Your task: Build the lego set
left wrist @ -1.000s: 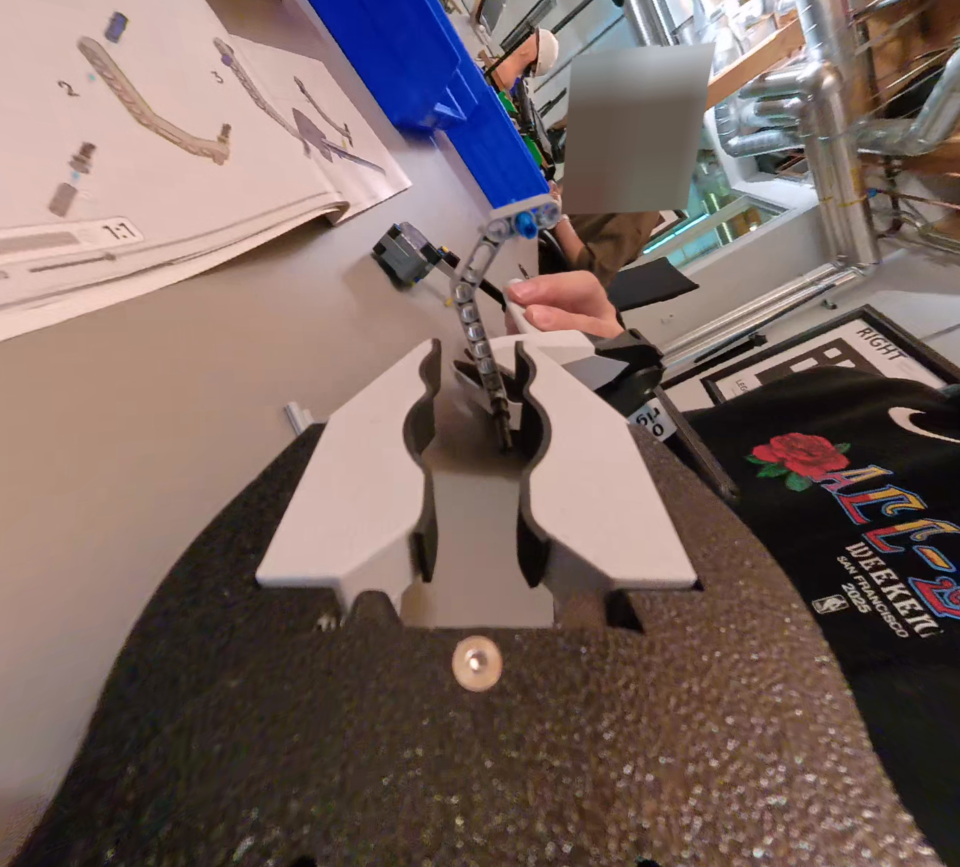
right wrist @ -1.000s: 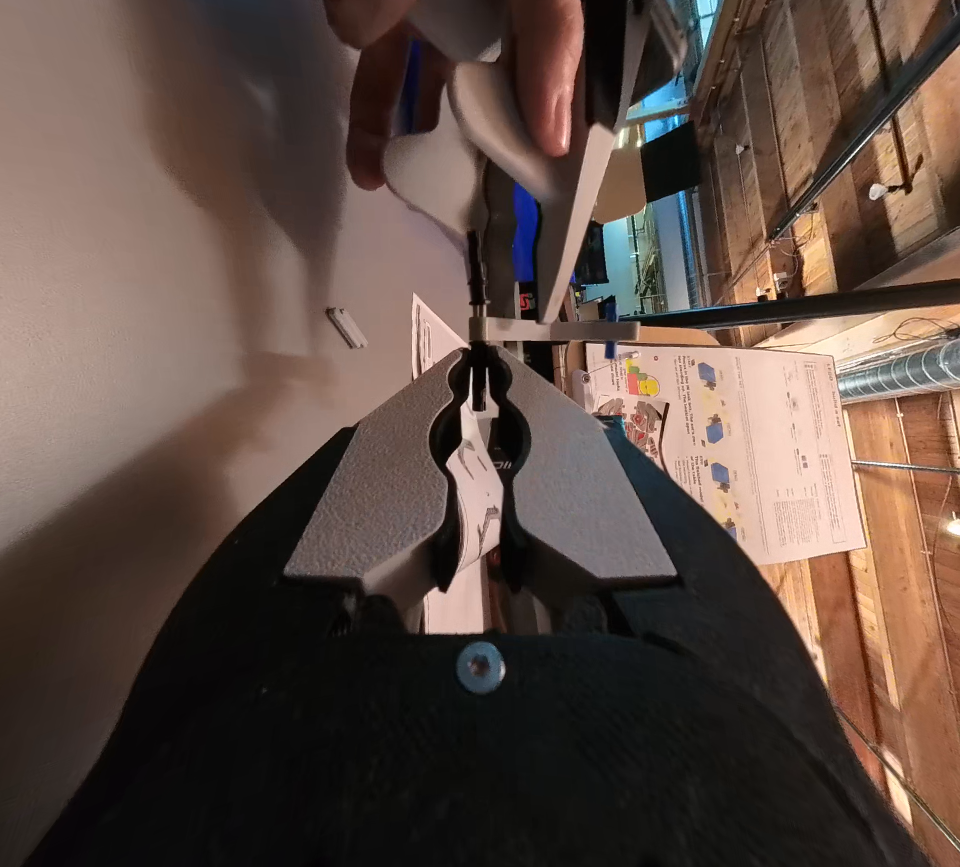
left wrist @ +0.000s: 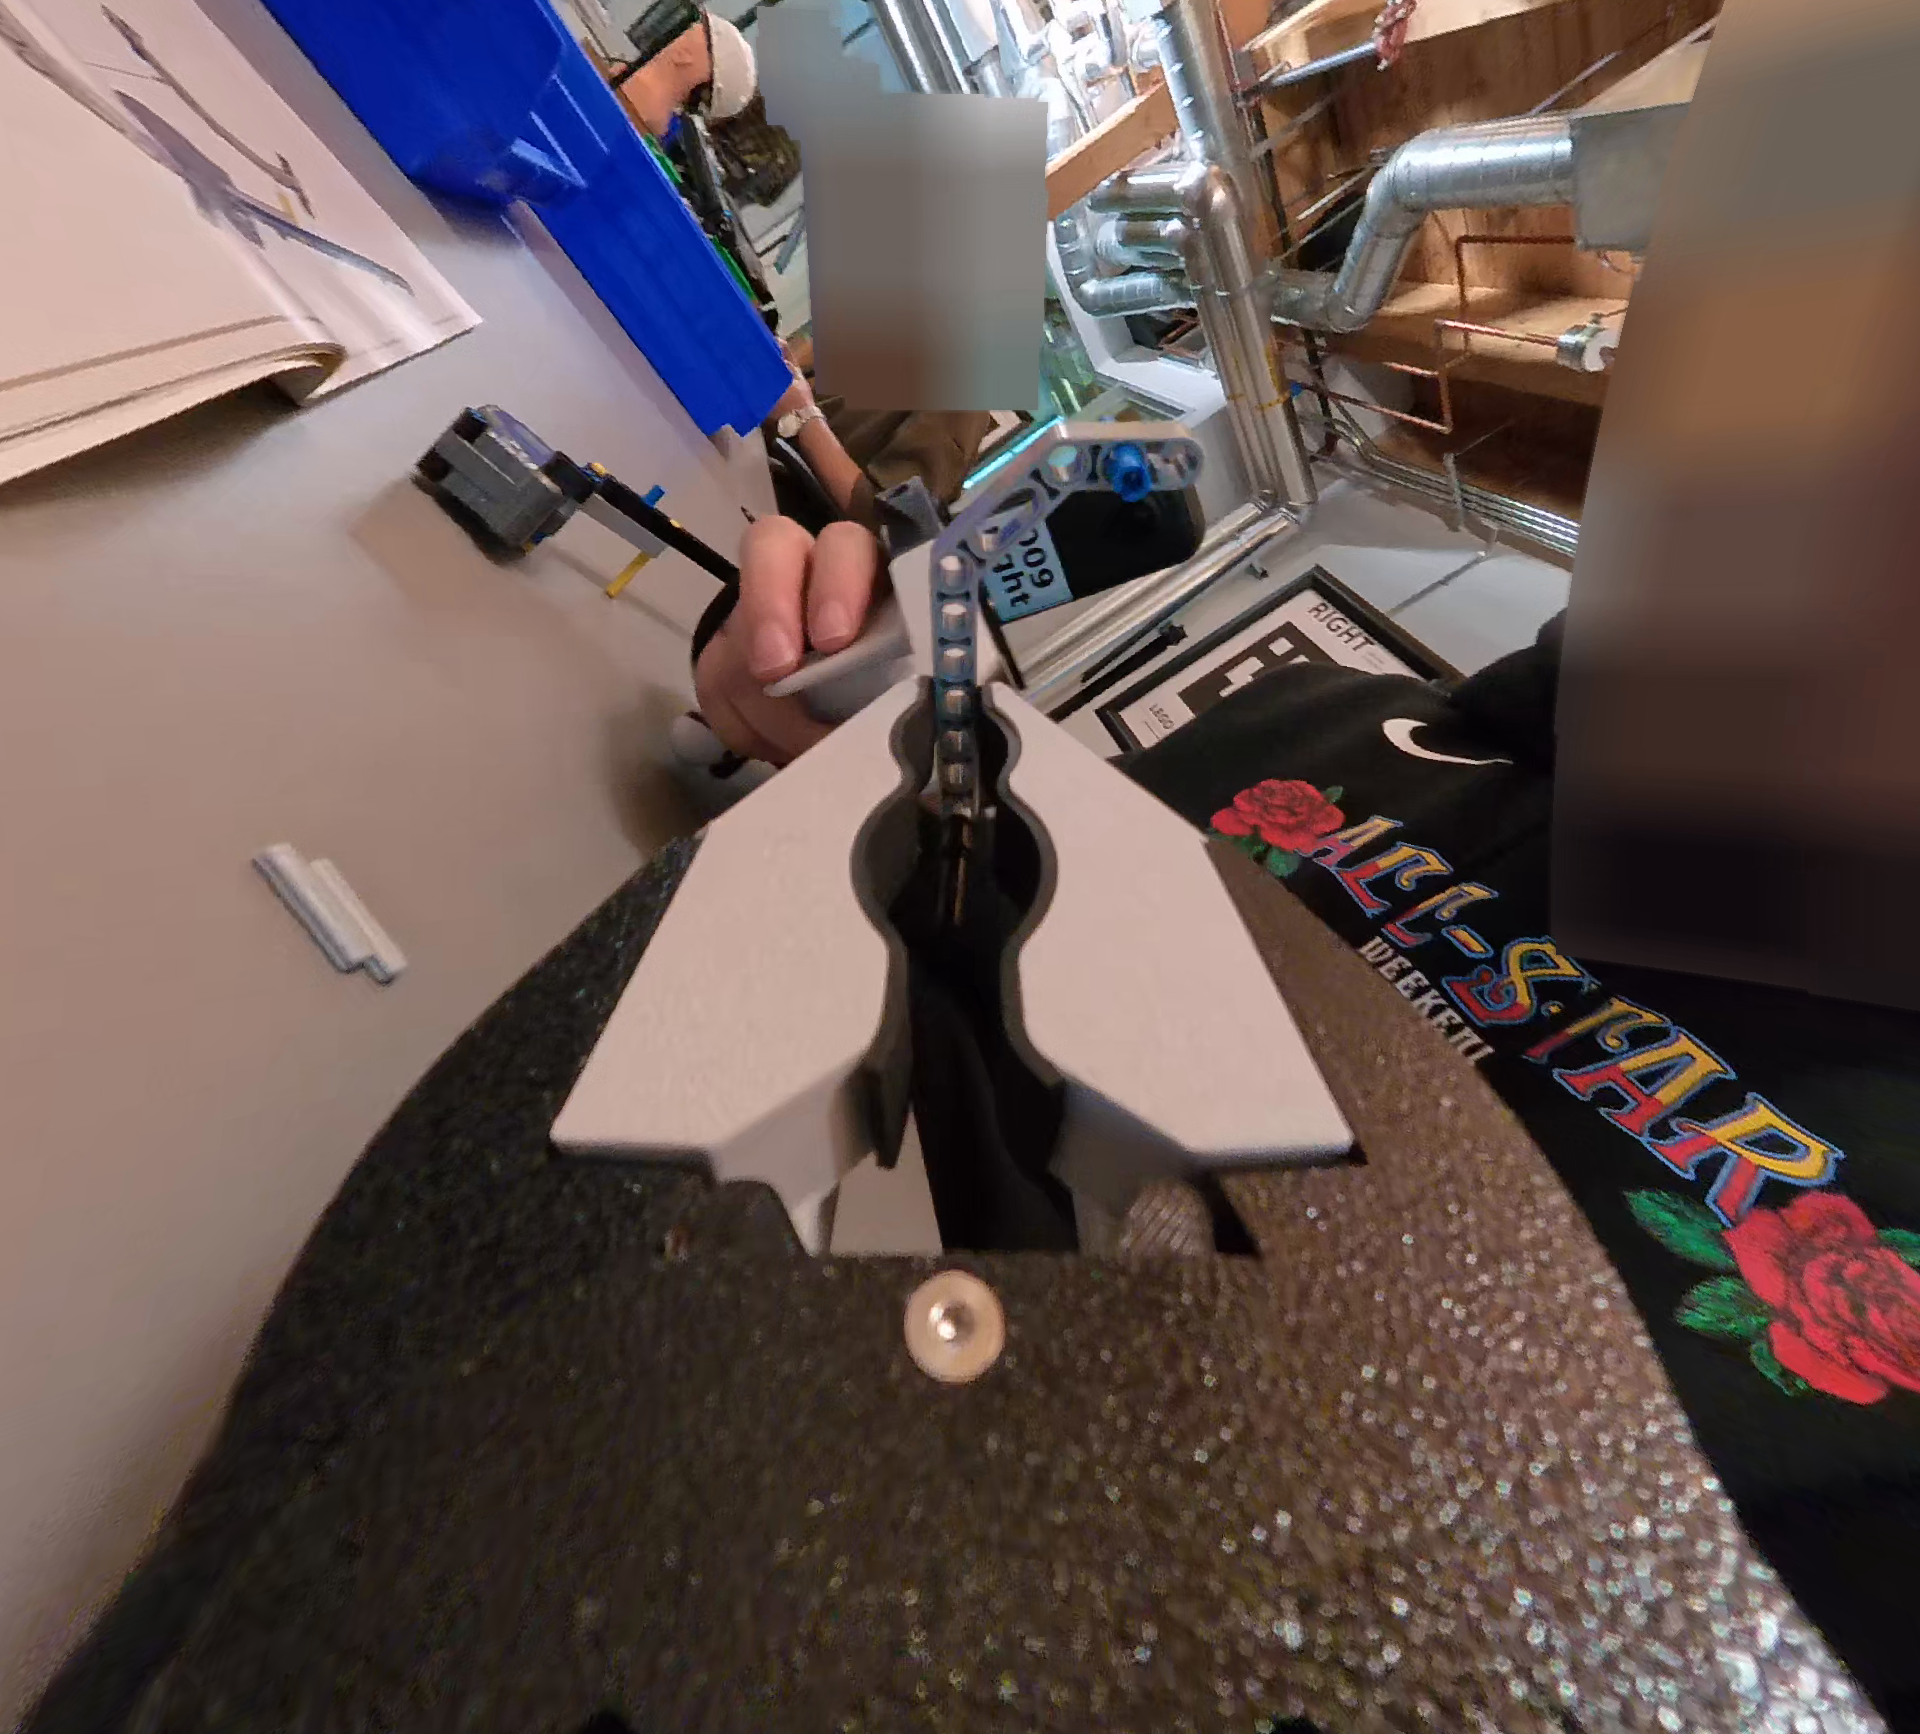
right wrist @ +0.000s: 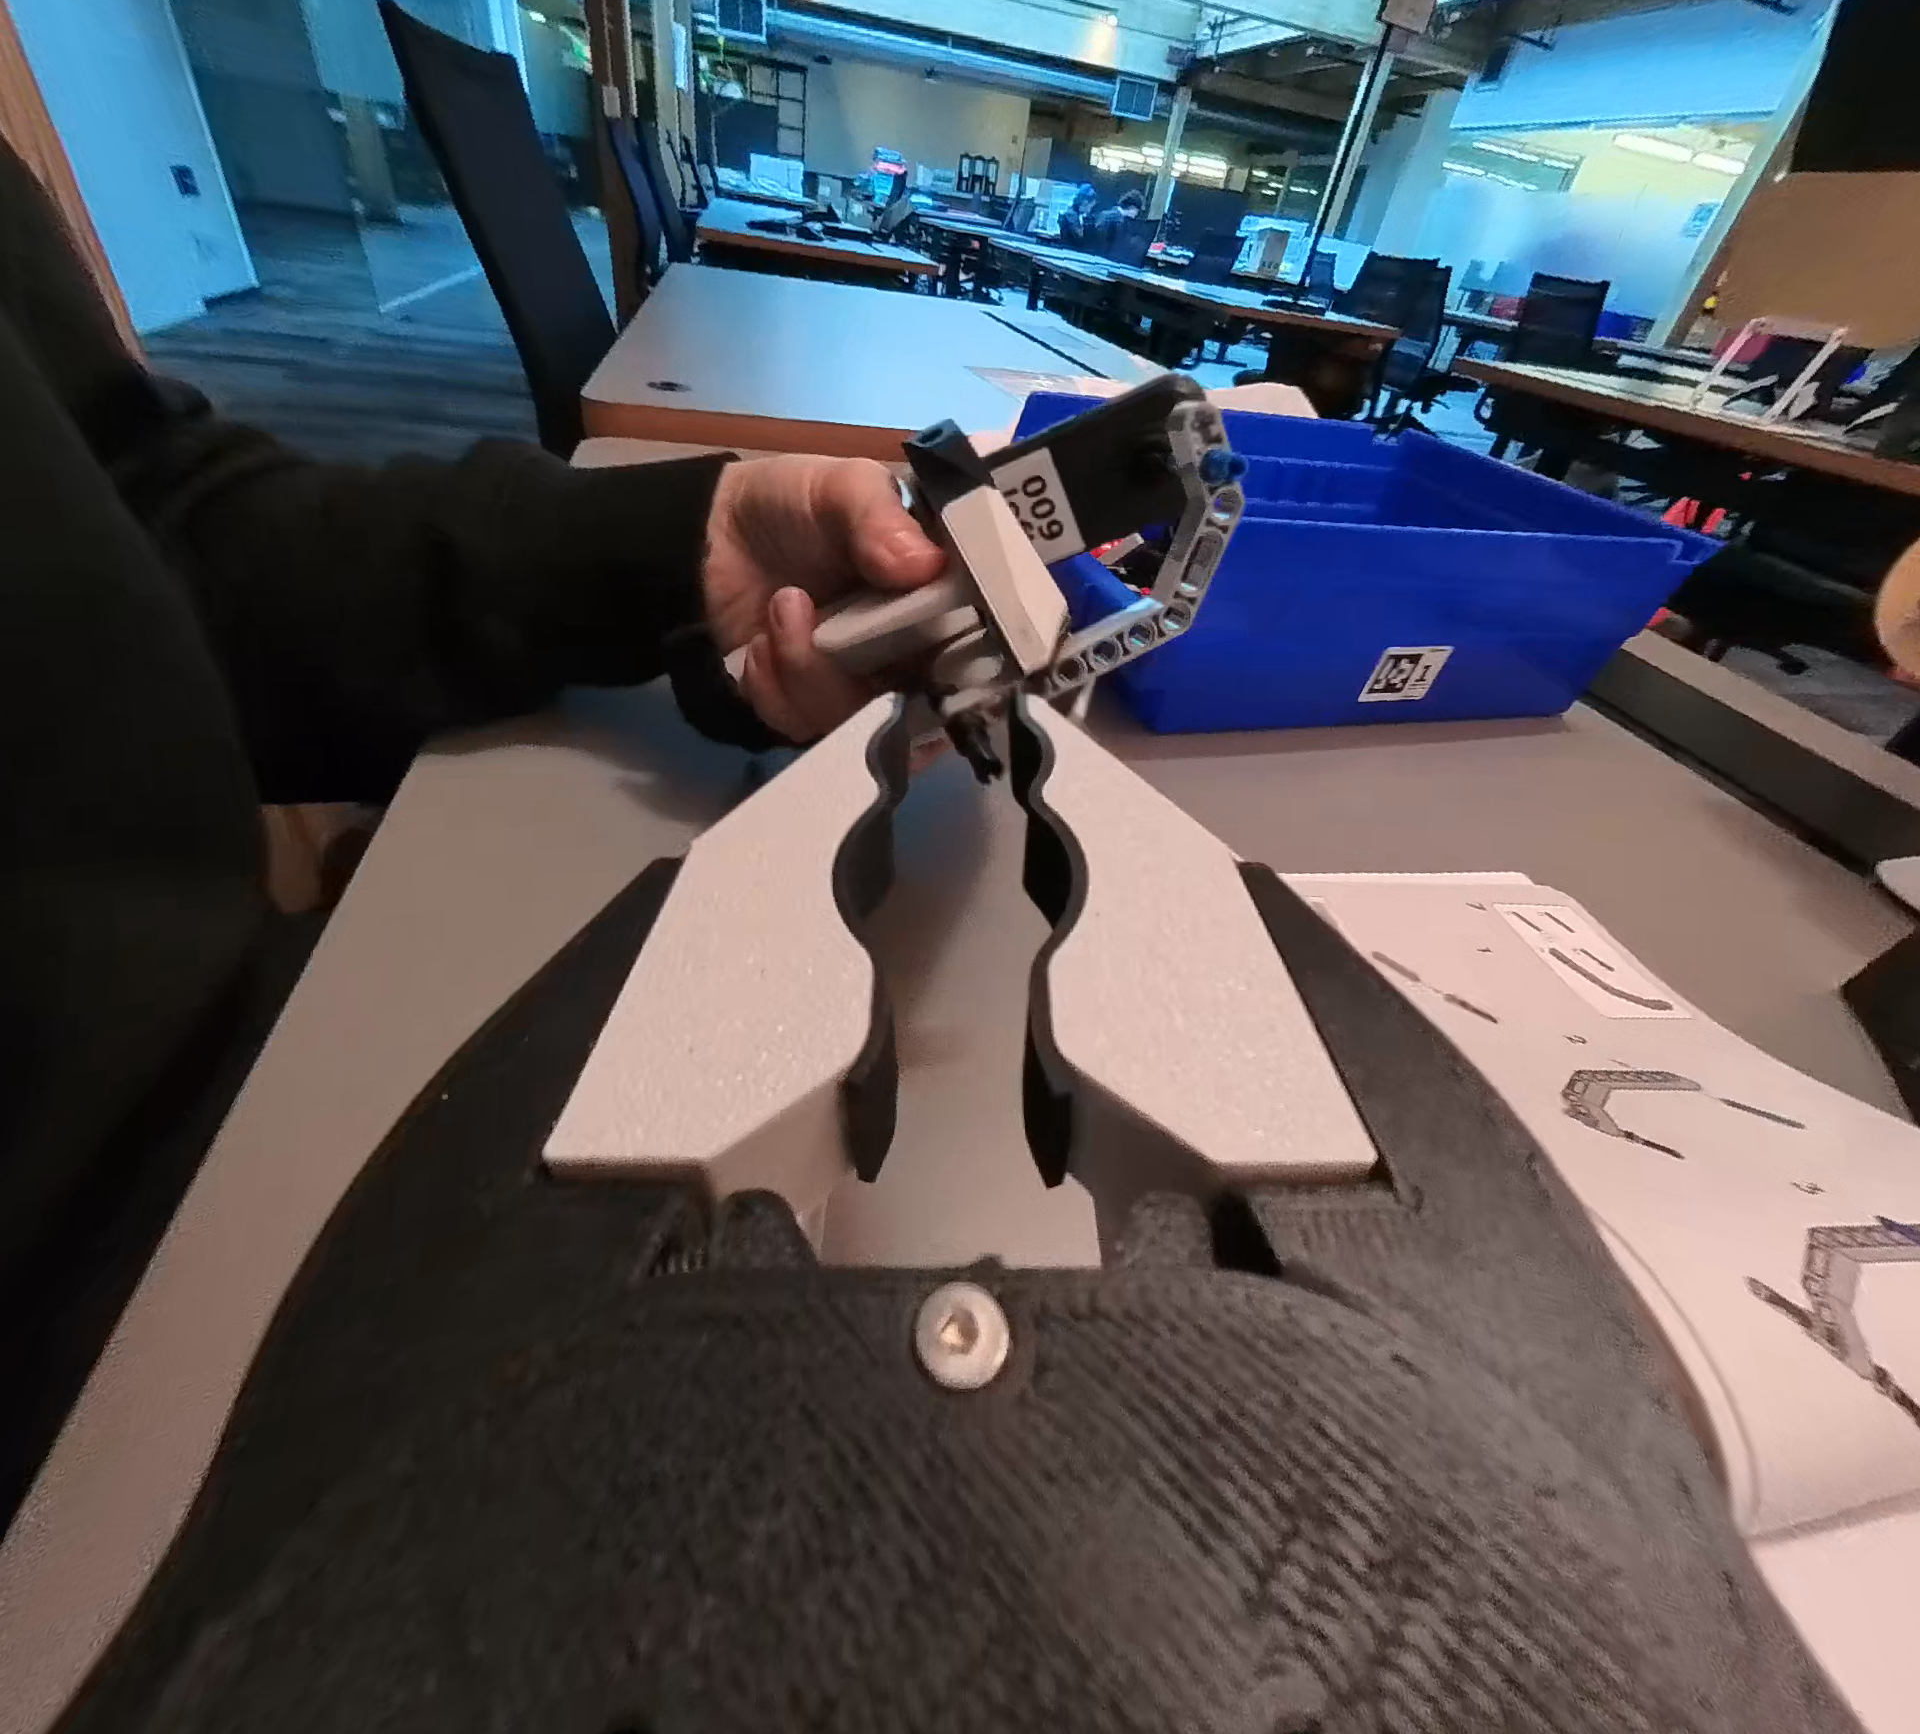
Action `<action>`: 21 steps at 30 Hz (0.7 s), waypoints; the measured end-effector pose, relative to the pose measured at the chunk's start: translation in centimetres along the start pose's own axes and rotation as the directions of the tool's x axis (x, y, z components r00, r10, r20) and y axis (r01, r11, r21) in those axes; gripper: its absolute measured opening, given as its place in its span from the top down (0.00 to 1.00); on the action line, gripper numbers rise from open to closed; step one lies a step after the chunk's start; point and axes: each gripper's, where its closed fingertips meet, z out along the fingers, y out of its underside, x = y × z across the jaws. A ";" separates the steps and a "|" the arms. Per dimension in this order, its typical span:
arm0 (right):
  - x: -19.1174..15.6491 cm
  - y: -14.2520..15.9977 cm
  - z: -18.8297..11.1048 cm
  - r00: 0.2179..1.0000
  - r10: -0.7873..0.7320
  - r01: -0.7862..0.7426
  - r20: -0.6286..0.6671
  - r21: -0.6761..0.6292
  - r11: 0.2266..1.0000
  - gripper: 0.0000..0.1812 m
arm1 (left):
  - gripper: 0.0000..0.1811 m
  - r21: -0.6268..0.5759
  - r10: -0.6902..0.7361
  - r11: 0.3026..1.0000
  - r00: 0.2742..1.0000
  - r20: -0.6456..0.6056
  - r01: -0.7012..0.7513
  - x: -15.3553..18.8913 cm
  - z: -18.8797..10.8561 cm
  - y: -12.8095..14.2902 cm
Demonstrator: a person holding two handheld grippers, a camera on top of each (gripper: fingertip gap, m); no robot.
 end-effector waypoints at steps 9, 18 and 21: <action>-0.5 0.6 0.1 0.999 -0.012 0.013 0.031 -0.037 0.999 0.97 | 0.97 -0.026 -0.002 1.000 1.000 -0.029 0.001 0.6 0.5 0.4; -0.1 1.2 0.2 0.999 -0.051 0.050 -0.005 -0.071 0.996 0.96 | 0.98 -0.024 0.017 1.000 0.999 0.036 -0.016 -0.2 0.3 0.3; 0.1 1.6 0.3 0.995 -0.097 0.094 -0.024 -0.104 0.990 0.96 | 0.98 -0.034 0.037 0.999 0.995 0.089 -0.034 -0.6 0.4 0.3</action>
